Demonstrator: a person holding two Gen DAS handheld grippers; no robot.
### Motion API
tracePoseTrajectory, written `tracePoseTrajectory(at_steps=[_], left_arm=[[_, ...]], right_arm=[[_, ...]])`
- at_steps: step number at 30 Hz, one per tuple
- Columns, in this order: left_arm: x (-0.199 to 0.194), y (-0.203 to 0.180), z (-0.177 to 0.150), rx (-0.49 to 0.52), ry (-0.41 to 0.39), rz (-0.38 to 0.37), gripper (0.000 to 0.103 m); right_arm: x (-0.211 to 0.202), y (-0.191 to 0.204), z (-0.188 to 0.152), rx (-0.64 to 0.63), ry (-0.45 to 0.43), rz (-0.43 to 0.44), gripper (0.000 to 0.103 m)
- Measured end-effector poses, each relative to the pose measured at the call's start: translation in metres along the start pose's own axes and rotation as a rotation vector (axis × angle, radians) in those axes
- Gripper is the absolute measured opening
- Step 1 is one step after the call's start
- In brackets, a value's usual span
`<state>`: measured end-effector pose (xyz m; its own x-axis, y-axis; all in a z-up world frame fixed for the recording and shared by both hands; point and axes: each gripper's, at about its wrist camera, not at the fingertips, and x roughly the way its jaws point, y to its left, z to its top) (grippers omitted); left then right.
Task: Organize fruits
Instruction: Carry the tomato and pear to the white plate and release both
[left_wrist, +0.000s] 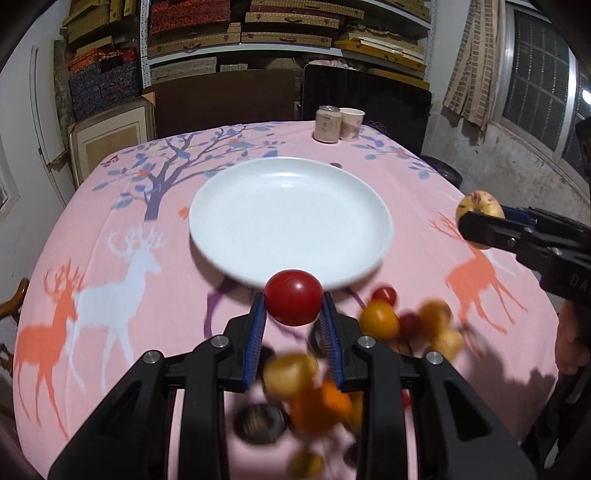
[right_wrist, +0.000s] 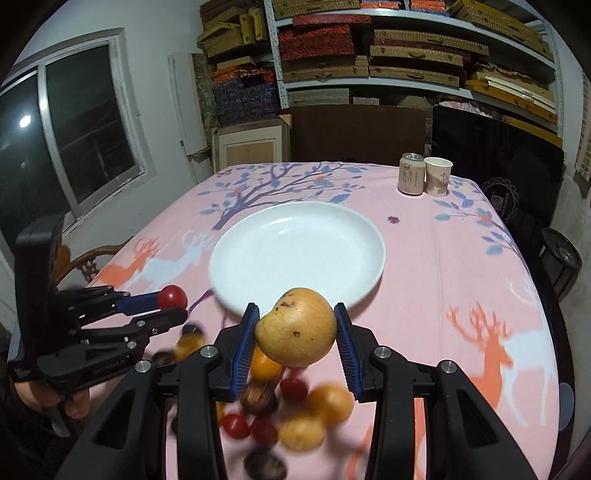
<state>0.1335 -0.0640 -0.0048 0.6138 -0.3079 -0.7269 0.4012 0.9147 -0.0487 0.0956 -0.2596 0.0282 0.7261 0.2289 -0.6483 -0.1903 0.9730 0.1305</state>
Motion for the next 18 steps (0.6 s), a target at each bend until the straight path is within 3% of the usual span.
tracePoseTrajectory(at_steps=[6,12,13,14,16,18], left_arm=[[0.095,0.032,0.063,-0.039,0.099,0.003,0.029],[0.152,0.051,0.091,-0.035,0.145,0.046,0.031],[0.154,0.052,0.092,-0.034,0.144,0.043,0.040],[0.155,0.052,0.094,-0.032,0.139,0.044,0.059],[0.145,0.052,0.096,-0.024,0.095,0.068,0.082],[0.125,0.049,0.093,-0.009,0.042,0.070,0.083]], right_arm=[[0.108,-0.030,0.058,0.067,0.114,0.008,0.042],[0.183,-0.040,0.078,0.098,0.164,-0.011,0.044],[0.186,-0.038,0.081,0.090,0.151,-0.010,0.059],[0.187,-0.037,0.085,0.084,0.137,-0.026,0.075],[0.179,-0.037,0.091,0.088,0.077,-0.067,0.077],[0.169,-0.042,0.093,0.109,0.063,-0.049,0.077]])
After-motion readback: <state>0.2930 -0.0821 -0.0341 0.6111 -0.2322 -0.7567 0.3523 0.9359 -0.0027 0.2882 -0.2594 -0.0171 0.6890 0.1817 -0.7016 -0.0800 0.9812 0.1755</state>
